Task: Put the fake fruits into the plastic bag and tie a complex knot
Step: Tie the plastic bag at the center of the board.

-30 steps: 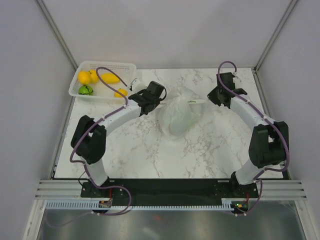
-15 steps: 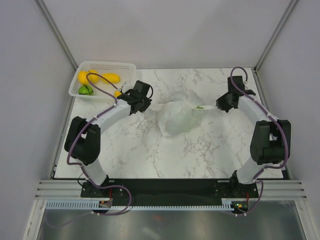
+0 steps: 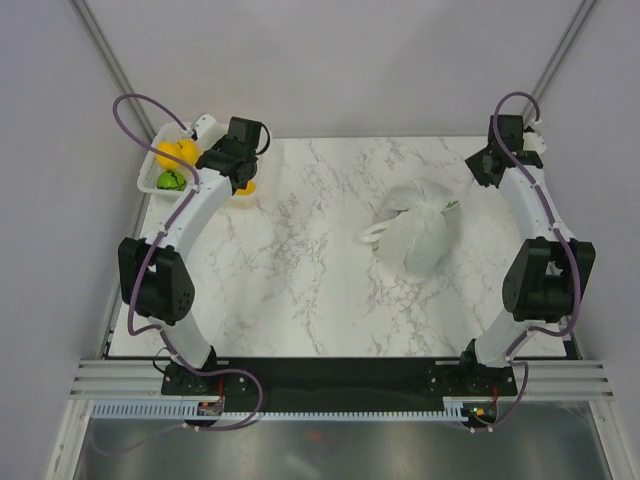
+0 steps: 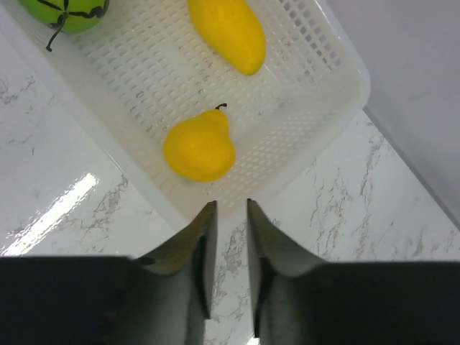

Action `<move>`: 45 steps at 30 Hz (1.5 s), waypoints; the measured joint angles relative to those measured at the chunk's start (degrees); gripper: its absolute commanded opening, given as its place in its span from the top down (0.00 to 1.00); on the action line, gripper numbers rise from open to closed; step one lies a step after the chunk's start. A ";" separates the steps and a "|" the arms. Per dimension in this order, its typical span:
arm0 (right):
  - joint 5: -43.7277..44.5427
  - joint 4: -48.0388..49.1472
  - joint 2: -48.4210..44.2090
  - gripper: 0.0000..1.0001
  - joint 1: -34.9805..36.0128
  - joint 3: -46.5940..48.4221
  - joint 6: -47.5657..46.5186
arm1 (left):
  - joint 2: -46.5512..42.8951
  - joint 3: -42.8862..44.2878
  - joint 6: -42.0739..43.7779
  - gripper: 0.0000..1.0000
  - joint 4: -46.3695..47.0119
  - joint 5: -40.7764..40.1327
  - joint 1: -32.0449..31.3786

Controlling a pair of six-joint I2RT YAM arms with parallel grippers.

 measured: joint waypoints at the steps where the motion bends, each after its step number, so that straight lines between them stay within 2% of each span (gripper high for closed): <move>1: -0.66 0.07 0.42 0.56 0.28 0.31 -0.24 | 0.00 0.44 0.50 0.52 0.04 0.72 -0.02; 2: -1.18 0.02 0.74 0.55 0.48 0.44 -0.37 | 0.00 0.70 1.03 0.43 0.09 1.60 -0.09; 5: -2.84 -0.48 2.08 0.45 0.61 1.44 -1.53 | 0.00 0.79 2.27 0.27 -0.28 6.21 -0.11; 6: -3.26 -0.76 2.38 0.34 0.61 1.81 -1.88 | 0.00 0.79 2.69 0.25 -0.35 8.17 -0.17; 7: -3.41 -1.16 2.49 0.28 0.63 2.12 -2.25 | 0.00 0.79 3.08 0.23 -0.42 10.14 -0.31; 8: -3.50 -1.53 2.49 0.25 0.66 2.36 -2.99 | 0.00 0.79 3.39 0.16 -0.50 11.98 -0.50; 9: -3.41 -1.97 2.49 0.14 0.74 2.54 -3.67 | 0.00 0.79 3.54 0.10 -0.57 13.38 -0.79; 11: -2.71 -2.73 2.47 0.13 0.79 2.60 -4.66 | -0.02 0.52 3.72 0.04 -0.50 15.58 -2.71; 14: -1.31 -4.22 2.16 0.12 0.90 1.77 -5.81 | -0.17 -1.11 2.60 0.04 -0.33 18.40 -8.33; 19: 1.75 -7.08 -0.35 0.18 0.90 -2.14 -6.36 | -0.17 -5.42 -5.51 0.10 -0.35 23.71 -18.71; 25: 4.35 -8.68 -3.54 0.27 0.83 -6.38 -6.34 | 1.81 -6.16 -14.36 0.12 -0.90 24.17 -25.90; 34: 4.87 -8.50 -3.78 0.26 0.76 -8.26 -6.38 | 14.95 -0.02 -19.96 0.12 1.60 24.85 -28.68; 45: 4.83 -7.02 -3.78 0.25 0.72 -9.01 -6.62 | 20.79 2.38 -24.41 0.13 7.26 22.29 -30.25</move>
